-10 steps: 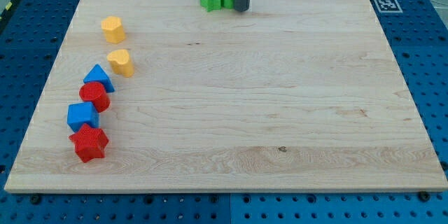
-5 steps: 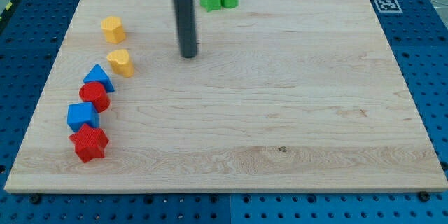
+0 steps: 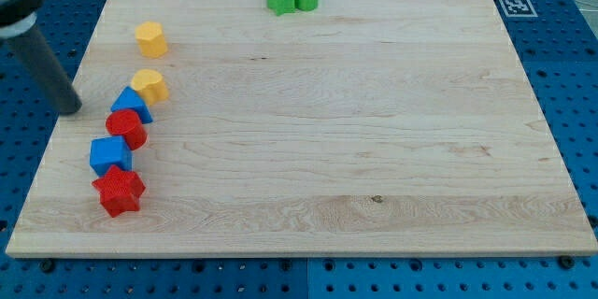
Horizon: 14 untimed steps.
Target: Pull red circle towards green blocks
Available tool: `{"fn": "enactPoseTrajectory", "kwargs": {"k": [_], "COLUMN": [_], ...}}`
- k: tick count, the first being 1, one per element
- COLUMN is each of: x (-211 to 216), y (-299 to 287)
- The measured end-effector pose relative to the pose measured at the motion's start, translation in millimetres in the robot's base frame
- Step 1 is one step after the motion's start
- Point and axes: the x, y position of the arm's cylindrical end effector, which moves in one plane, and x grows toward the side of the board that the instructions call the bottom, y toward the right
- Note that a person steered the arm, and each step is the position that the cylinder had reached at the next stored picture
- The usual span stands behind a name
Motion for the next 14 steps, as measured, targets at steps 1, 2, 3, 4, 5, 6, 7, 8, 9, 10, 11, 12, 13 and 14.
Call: {"fn": "enactPoseTrajectory", "kwargs": {"k": [1, 2, 3, 4, 5, 6, 7, 8, 9, 10, 11, 12, 13, 14], "x": [31, 21, 0, -5, -2, 30, 18, -39, -77, -61, -60, -81, -61, -70], "y": [22, 85, 145, 196, 212, 212, 232, 232, 234, 235, 247, 248, 257, 266]}}
